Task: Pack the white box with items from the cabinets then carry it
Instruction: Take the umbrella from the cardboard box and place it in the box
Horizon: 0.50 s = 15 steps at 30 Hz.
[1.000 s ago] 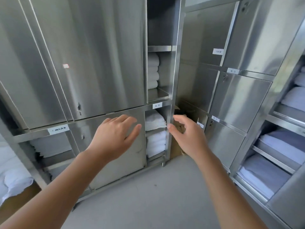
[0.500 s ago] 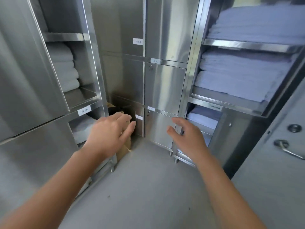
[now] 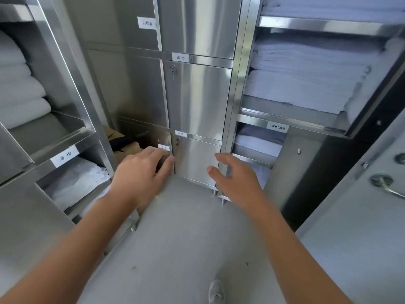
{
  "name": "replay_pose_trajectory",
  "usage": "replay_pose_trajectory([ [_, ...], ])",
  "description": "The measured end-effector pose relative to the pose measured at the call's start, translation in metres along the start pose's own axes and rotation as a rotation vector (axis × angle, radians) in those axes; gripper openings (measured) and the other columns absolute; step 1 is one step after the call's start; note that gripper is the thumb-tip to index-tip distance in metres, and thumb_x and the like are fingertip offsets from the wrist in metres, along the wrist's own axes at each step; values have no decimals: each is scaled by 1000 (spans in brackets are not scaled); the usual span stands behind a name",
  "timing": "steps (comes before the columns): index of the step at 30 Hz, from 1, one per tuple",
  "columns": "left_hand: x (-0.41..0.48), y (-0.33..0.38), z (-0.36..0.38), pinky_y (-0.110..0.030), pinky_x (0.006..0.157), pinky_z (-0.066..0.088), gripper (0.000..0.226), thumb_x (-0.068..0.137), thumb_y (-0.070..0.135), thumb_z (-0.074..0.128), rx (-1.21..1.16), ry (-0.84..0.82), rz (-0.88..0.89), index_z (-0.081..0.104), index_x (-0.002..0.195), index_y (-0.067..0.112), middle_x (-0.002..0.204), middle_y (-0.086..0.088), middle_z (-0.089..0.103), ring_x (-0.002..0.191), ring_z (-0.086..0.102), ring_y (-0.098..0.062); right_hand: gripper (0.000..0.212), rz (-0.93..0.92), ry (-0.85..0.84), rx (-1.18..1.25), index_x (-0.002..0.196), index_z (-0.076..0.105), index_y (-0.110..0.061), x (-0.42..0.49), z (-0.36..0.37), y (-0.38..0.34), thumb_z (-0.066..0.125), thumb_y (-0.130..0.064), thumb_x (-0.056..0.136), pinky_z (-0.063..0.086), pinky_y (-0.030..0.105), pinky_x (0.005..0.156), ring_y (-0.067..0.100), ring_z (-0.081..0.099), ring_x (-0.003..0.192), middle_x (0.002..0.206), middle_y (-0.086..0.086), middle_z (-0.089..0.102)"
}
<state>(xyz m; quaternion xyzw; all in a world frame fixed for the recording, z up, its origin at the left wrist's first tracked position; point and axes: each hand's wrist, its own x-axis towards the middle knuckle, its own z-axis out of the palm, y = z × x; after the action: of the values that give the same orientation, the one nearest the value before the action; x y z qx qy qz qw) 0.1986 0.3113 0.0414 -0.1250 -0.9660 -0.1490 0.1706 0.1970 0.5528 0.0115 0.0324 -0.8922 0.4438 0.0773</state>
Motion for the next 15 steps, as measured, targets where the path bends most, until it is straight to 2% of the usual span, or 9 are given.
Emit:
replay_pose_trajectory([
  [4,60,-16,26,-42,85,51,48,101,50,29,42,-3,-21,61,124,21,122,0,64,98,64,-26,46,-18,15,18,134,62,-30,85,9,20,66,-50,92,44,33,107,5,55,127,136,-15,63],
  [7,112,-34,32,-38,85,50,49,100,52,32,90,39,-81,59,127,22,125,1,63,100,64,-25,45,-74,6,55,131,63,-31,151,20,28,66,-51,91,46,35,106,5,57,125,132,-16,65],
  [12,173,-70,35,-31,75,43,54,97,60,25,97,132,-186,60,123,28,124,7,63,98,64,-20,54,-162,-85,68,133,62,-32,247,36,21,58,-59,86,44,28,100,7,57,126,134,-16,65],
  [15,194,-97,44,-30,74,43,61,94,64,20,104,118,-254,60,122,28,121,7,64,97,64,-19,57,-193,-134,100,131,61,-34,295,56,13,56,-64,82,44,27,97,7,57,124,133,-18,65],
])
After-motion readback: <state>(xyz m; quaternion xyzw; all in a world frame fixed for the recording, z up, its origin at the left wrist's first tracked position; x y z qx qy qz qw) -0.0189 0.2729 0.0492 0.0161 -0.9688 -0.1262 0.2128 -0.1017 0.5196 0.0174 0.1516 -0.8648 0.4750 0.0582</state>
